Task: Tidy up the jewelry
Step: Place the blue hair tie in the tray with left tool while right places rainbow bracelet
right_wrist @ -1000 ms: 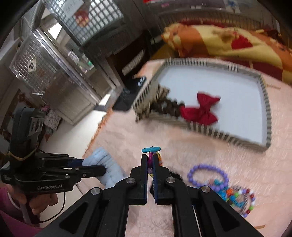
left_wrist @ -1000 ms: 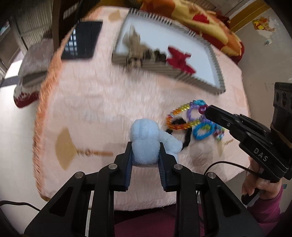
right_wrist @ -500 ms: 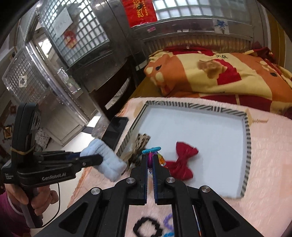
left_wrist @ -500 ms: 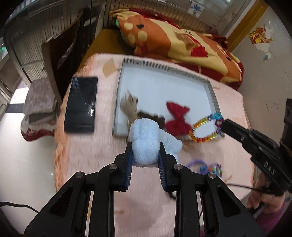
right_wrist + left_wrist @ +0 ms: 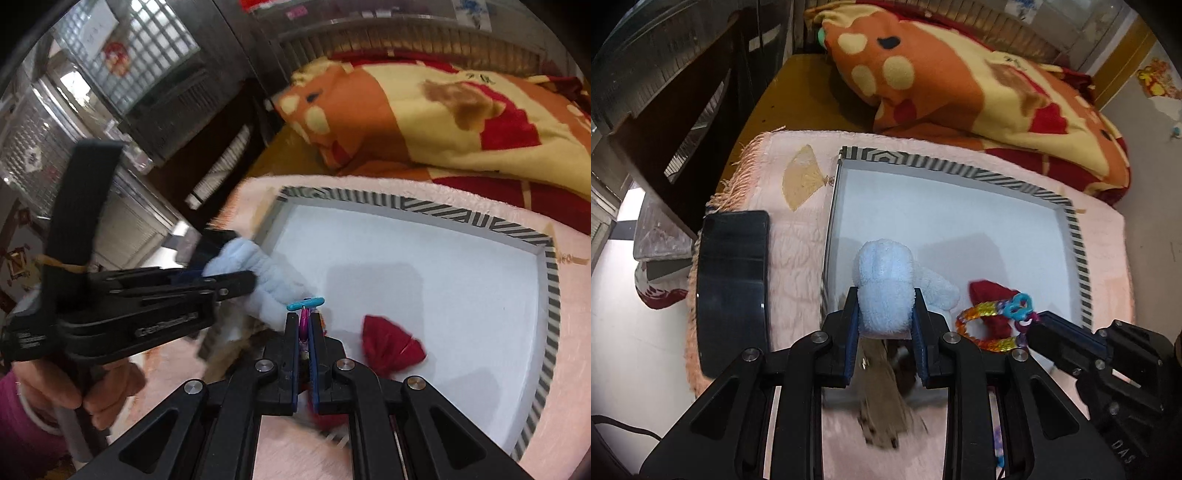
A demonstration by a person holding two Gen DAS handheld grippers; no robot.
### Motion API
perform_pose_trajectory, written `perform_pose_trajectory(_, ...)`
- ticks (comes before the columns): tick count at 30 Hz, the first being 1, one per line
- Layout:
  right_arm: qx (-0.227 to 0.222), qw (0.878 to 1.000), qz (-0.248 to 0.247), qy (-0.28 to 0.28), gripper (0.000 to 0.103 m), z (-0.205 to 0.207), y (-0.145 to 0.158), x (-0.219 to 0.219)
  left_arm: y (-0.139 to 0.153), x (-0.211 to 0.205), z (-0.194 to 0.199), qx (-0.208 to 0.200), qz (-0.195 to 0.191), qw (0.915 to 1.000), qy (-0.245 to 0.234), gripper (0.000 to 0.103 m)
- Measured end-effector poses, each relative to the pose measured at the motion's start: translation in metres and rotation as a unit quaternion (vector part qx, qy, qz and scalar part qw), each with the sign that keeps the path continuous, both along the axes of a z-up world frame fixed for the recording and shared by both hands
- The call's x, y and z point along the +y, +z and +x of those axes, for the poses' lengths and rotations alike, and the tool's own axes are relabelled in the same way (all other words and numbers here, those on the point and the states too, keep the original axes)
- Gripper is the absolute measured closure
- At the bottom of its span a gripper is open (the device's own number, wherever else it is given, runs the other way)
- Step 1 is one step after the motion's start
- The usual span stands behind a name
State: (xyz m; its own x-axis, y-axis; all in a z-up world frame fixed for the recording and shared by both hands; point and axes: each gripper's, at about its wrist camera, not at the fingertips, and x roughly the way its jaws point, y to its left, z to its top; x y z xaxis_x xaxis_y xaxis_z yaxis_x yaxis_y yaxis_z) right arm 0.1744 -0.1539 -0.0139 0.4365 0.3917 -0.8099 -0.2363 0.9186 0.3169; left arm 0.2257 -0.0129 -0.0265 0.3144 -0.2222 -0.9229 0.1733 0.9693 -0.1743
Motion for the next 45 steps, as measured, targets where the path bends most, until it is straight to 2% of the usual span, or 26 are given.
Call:
perform_pose_trajectory(3, 0.009, 0.999, -0.031, -0.014, 0.099, 0.024, -0.018, -0.006, -0.012, -0.004, 0.014, 0.007, 0.009, 0.9999, -0.003, 0.079)
perform_pose_trajectory(7, 0.021, 0.998, -0.048, -0.034, 0.099, 0.046, -0.036, -0.018, -0.026, -0.009, 0.030, 0.016, 0.019, 0.9997, -0.003, 0.079)
perform_pose_trajectory(13, 0.029, 0.998, -0.026, -0.056, 0.099, 0.058, -0.051, -0.029, -0.037, -0.017, 0.045, 0.018, 0.034, 0.9992, -0.004, 0.078)
perform_pose_trajectory(16, 0.037, 0.997, -0.023, -0.058, 0.097, 0.056, -0.051, -0.033, -0.039, -0.018, 0.048, 0.016, 0.040, 0.9991, 0.003, 0.076)
perform_pose_trajectory(18, 0.036, 0.997, -0.021, -0.064, 0.093, 0.050, -0.046, -0.037, -0.039, -0.019, 0.048, 0.010, 0.046, 0.9989, 0.005, 0.065)
perform_pose_trajectory(21, 0.026, 0.997, -0.006, -0.072, 0.088, 0.035, -0.032, -0.046, -0.037, -0.019, 0.045, 0.004, 0.054, 0.9985, 0.003, 0.053)
perform_pose_trajectory(22, 0.022, 0.997, 0.001, -0.073, 0.085, 0.030, -0.027, -0.049, -0.036, -0.018, 0.044, 0.006, 0.050, 0.9987, 0.003, 0.052)
perform_pose_trajectory(23, 0.018, 0.997, 0.006, -0.075, 0.075, 0.024, -0.022, -0.051, -0.034, -0.016, 0.042, 0.009, 0.046, 0.9989, 0.005, 0.051)
perform_pose_trajectory(24, 0.016, 0.997, 0.006, -0.077, 0.070, 0.021, -0.017, -0.052, -0.031, -0.015, 0.040, 0.009, 0.040, 0.9991, 0.007, 0.050)
perform_pose_trajectory(27, 0.009, 0.996, 0.003, -0.089, 0.070, 0.005, -0.006, -0.053, -0.022, -0.012, 0.030, 0.004, 0.037, 0.9993, 0.008, 0.046)
perform_pose_trajectory(32, 0.000, 0.994, 0.026, -0.104, 0.070, -0.036, 0.021, -0.059, -0.001, -0.010, 0.001, -0.019, 0.039, 0.9990, 0.013, 0.044)
perform_pose_trajectory(35, -0.011, 0.994, 0.022, -0.106, 0.063, -0.064, 0.037, -0.055, 0.013, -0.011, -0.025, -0.039, 0.046, 0.9981, 0.009, 0.044)
perform_pose_trajectory(37, -0.020, 0.994, 0.023, -0.110, 0.062, -0.082, 0.044, -0.054, 0.019, -0.013, -0.040, -0.050, 0.055, 0.9972, 0.006, 0.044)
perform_pose_trajectory(45, -0.014, 0.991, 0.014, -0.134, 0.062, -0.148, 0.048, -0.059, 0.032, -0.020, -0.098, -0.069, 0.055, 0.9961, -0.007, 0.044)
